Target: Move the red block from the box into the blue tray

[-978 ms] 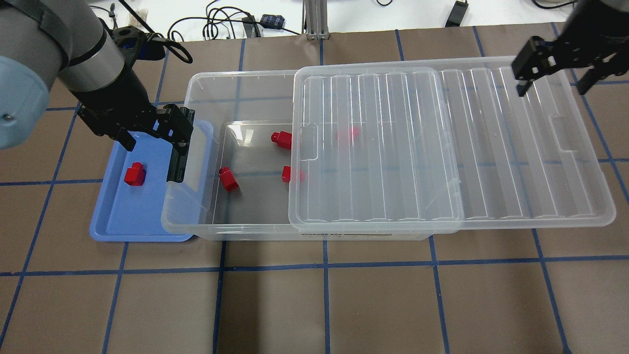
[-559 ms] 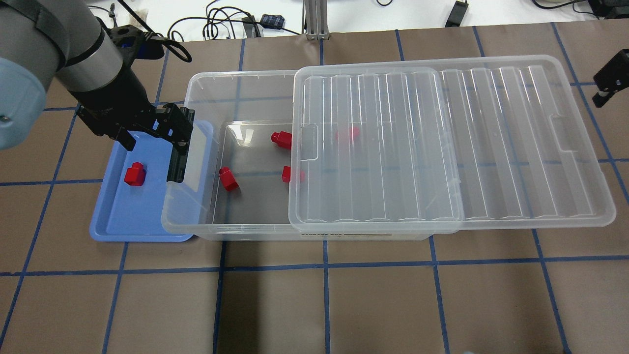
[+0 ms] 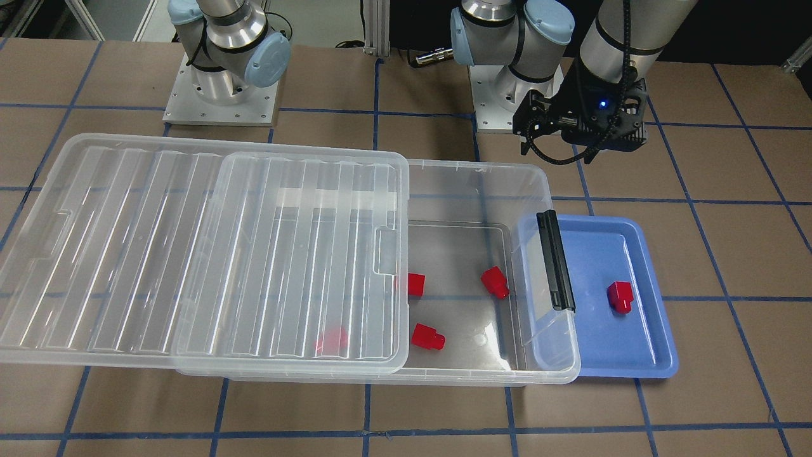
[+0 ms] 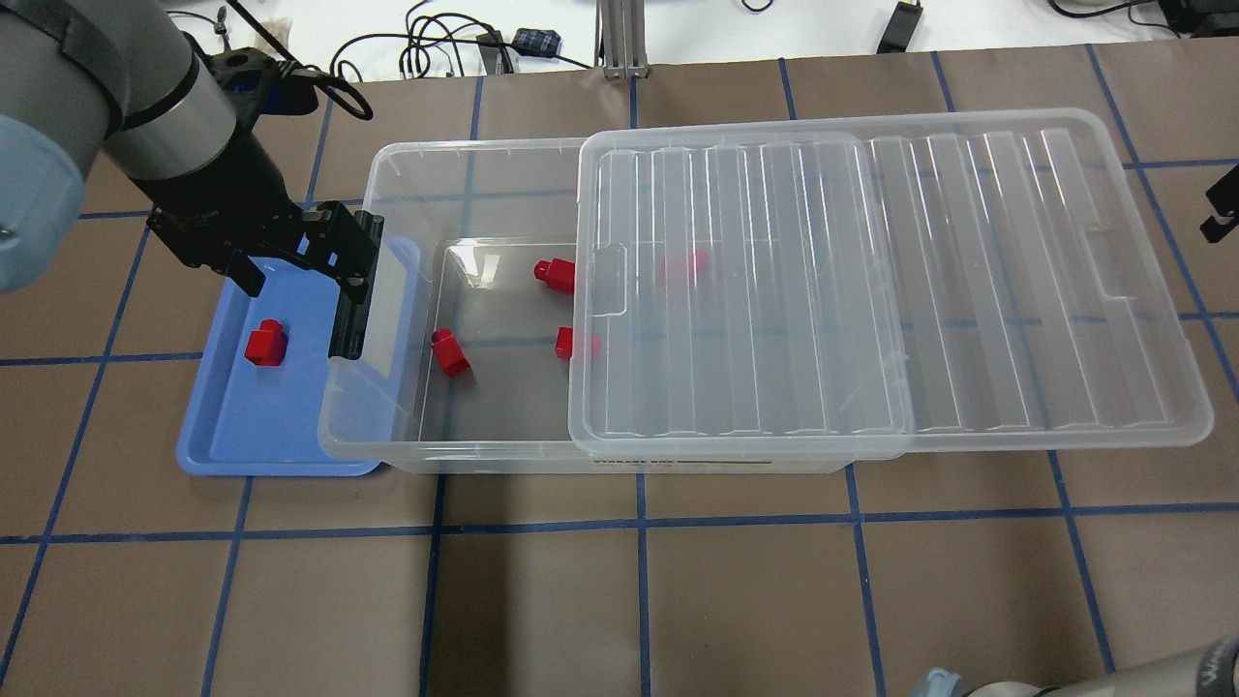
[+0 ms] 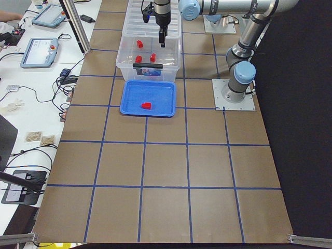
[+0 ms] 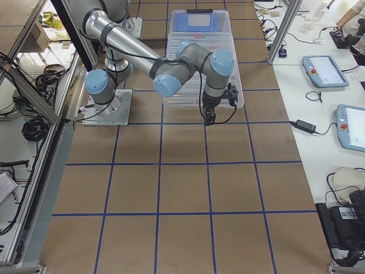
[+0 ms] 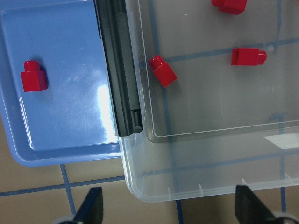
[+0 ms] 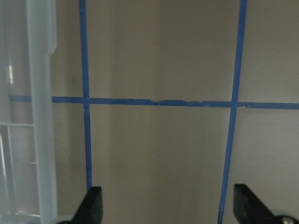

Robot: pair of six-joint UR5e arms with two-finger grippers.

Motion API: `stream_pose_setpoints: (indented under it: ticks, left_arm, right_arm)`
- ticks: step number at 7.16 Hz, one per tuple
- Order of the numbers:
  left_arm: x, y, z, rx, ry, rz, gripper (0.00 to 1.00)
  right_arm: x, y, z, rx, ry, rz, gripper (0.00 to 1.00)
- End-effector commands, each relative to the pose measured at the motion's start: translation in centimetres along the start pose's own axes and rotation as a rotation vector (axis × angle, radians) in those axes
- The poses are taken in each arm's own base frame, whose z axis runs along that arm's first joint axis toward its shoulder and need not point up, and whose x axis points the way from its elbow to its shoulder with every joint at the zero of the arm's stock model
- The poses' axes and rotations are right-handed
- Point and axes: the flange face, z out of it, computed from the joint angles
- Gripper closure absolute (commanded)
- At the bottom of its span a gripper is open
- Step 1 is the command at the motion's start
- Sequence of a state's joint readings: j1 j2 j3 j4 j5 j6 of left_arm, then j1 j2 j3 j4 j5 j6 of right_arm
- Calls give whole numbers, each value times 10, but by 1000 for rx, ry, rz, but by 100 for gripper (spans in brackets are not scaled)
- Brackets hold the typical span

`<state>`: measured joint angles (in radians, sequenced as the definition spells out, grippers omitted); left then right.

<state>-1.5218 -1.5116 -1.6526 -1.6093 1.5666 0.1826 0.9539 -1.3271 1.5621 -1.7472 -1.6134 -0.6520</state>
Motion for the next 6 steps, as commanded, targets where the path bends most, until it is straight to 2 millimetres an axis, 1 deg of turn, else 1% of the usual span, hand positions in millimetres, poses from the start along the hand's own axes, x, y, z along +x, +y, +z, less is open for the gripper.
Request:
stream_pose_setpoints:
  ticks: [1,4,6]
  left_arm:
    - [-1,0,1,-2,1,-2,0]
    - [-1,0,-1,2,2,-3,0]
    - [-2,-1,1,2,2,-5,0]
  right_arm:
    - [0,-2,31,-11,-18,11,0]
    - [-10,0,33,-1,-16,47,0]
    - [-26,-7,32,5,-23,50,0]
